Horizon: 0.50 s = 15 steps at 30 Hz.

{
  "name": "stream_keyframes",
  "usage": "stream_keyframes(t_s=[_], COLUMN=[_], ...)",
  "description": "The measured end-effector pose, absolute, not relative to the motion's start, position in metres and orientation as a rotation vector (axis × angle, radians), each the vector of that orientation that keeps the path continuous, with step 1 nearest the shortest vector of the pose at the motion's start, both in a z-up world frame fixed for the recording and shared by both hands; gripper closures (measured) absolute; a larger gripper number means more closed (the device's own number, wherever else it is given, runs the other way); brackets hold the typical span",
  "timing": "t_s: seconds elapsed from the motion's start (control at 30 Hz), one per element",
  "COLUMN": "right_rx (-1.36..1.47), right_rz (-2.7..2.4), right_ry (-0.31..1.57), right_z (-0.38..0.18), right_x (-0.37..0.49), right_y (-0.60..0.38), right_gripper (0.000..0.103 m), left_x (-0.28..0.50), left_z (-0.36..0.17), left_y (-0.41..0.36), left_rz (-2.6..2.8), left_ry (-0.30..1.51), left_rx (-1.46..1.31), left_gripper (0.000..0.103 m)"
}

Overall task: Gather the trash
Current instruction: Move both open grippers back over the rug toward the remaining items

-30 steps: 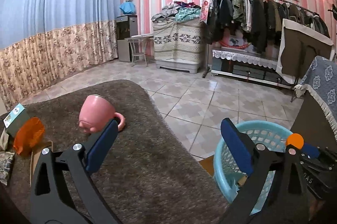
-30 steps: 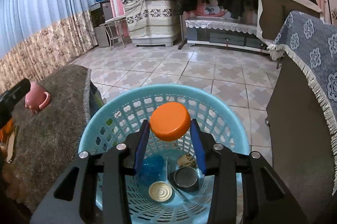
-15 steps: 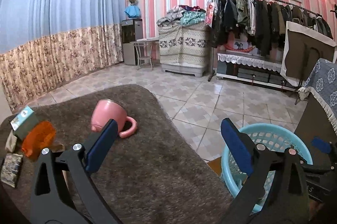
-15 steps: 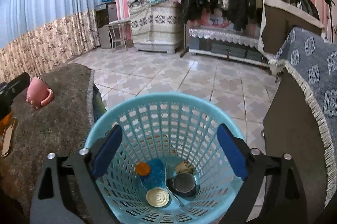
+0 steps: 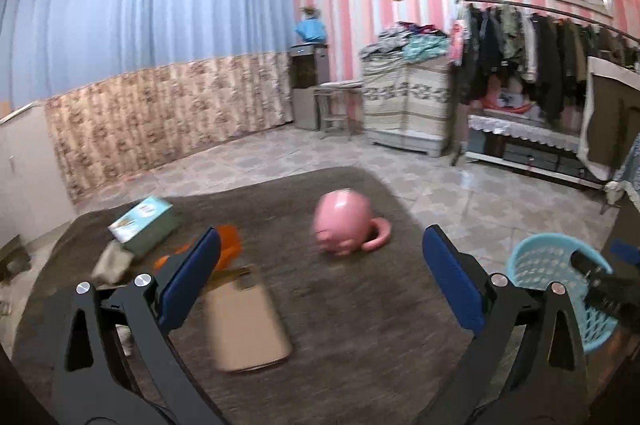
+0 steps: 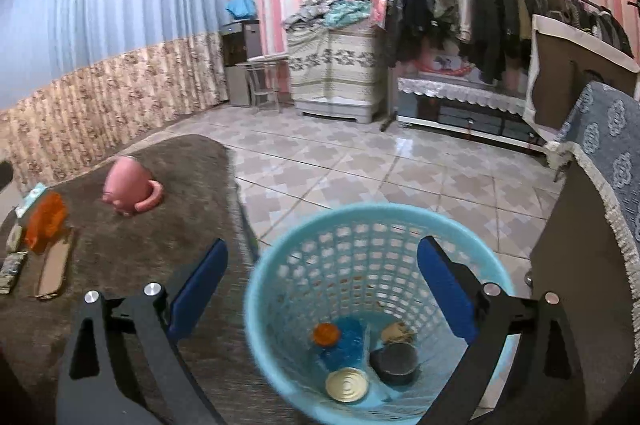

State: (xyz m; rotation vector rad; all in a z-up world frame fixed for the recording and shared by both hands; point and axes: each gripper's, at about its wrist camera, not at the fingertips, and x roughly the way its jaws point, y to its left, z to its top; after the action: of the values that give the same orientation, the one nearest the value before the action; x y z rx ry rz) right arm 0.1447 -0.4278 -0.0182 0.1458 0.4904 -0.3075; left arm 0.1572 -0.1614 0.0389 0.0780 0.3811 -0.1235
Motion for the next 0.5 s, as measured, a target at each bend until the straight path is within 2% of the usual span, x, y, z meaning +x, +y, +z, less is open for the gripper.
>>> stream_keyframes(t_s=[0.5], right_rx=[0.029], right_rz=[-0.125], right_ry=[0.511], right_z=[-0.018], right_x=[0.169], right_y=[-0.331], right_gripper=[0.008], left_x=[0.142], left_z=[0.018], left_y=[0.015], left_rz=[0.155], left_ry=[0.451], left_rx=[-0.069], left_gripper=[0.005])
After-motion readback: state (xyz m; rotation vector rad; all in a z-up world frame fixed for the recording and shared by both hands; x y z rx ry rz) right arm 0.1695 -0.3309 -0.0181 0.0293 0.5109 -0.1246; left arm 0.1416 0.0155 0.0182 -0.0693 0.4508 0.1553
